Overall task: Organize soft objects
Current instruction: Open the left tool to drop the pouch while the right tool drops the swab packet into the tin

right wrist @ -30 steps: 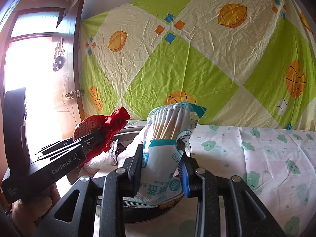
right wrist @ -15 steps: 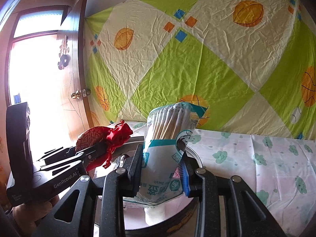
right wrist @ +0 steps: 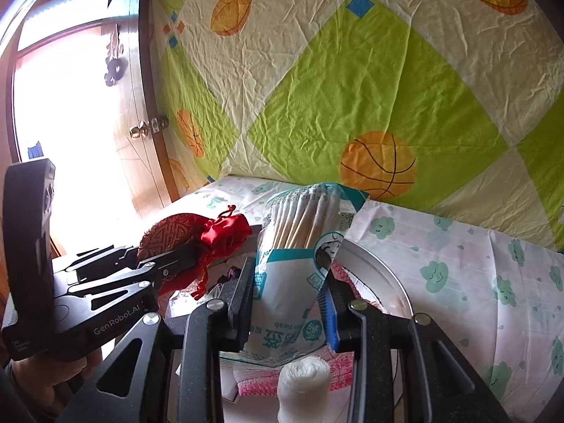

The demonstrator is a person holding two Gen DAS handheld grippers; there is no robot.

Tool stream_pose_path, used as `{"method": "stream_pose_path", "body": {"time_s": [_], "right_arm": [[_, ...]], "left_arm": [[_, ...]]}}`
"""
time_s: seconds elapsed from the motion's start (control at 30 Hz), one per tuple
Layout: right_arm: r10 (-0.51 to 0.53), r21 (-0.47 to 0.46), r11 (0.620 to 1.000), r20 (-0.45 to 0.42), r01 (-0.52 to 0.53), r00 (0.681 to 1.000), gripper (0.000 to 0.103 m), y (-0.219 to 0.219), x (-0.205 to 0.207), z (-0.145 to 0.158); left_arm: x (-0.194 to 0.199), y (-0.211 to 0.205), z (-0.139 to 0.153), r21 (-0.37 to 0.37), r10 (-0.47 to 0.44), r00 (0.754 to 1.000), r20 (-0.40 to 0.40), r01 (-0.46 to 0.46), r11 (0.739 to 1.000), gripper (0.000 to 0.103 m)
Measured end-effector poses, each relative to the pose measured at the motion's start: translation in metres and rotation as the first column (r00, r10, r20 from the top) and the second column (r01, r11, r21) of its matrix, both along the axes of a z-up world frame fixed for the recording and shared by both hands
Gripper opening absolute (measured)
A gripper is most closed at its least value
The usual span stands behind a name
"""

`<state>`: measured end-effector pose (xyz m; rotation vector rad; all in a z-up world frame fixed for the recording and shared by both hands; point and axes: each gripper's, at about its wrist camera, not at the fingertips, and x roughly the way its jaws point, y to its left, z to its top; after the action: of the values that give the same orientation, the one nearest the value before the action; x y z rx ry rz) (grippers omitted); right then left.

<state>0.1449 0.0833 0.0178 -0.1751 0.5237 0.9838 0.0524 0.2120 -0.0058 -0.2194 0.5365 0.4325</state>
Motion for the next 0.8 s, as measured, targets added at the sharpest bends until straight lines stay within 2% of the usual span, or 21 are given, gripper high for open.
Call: {"method": "stream_pose_path", "body": {"time_s": [0.13, 0.27, 0.37, 0.43, 0.47, 0.5, 0.53, 0.63, 0.7, 0.8], "right_arm": [[-0.032, -0.122, 0.992, -0.037, 0.027, 0.999, 0.035, 0.021, 0.011, -0.015], [-0.065, -0.219, 0.975, -0.133, 0.035, 0.989, 0.035, 0.033, 0.030, -0.032], [-0.055, -0.244, 0.970, -0.140, 0.019, 0.989, 0.035, 0.035, 0.033, -0.033], [-0.052, -0.245, 0.969, -0.117, 0.022, 0.992, 0.044, 0.033, 0.029, -0.031], [-0.048, -0.237, 0.971, -0.117, 0.019, 0.992, 0.059, 0.032, 0.027, -0.030], [-0.049, -0.231, 0.973, -0.115, 0.021, 0.992, 0.069, 0.030, 0.025, -0.030], [-0.052, -0.217, 0.976, -0.104, 0.028, 0.993, 0.072, 0.026, 0.022, -0.028], [-0.058, -0.180, 0.982, -0.039, 0.050, 0.998, 0.072, 0.018, 0.010, -0.018], [-0.064, -0.154, 0.986, -0.015, 0.061, 0.998, 0.075, 0.010, 0.004, -0.011], [-0.081, -0.116, 0.990, 0.025, 0.084, 0.996, 0.081, -0.003, -0.006, -0.001]], "left_arm": [[0.008, 0.001, -0.006, -0.004, -0.004, 0.999, -0.045, 0.004, 1.000, 0.028], [0.012, 0.001, -0.013, -0.013, -0.003, 0.998, -0.067, 0.002, 1.000, 0.028], [0.011, 0.000, -0.011, -0.006, -0.001, 0.998, -0.063, 0.001, 1.000, 0.040], [0.009, -0.002, -0.010, -0.003, -0.003, 0.998, -0.062, 0.002, 1.000, 0.040], [0.009, -0.002, -0.010, -0.006, -0.004, 0.998, -0.062, 0.004, 1.000, 0.042], [0.008, -0.002, -0.010, -0.007, -0.004, 0.998, -0.060, 0.004, 1.000, 0.049], [0.007, -0.003, -0.010, -0.005, -0.002, 0.998, -0.055, 0.002, 1.000, 0.051], [0.001, -0.005, -0.007, 0.007, 0.005, 0.999, -0.042, -0.005, 1.000, 0.067], [-0.004, -0.006, -0.004, 0.010, 0.020, 0.999, -0.027, -0.020, 1.000, 0.085], [-0.013, -0.009, 0.001, 0.017, 0.031, 1.000, -0.001, -0.031, 0.999, 0.099]]}}
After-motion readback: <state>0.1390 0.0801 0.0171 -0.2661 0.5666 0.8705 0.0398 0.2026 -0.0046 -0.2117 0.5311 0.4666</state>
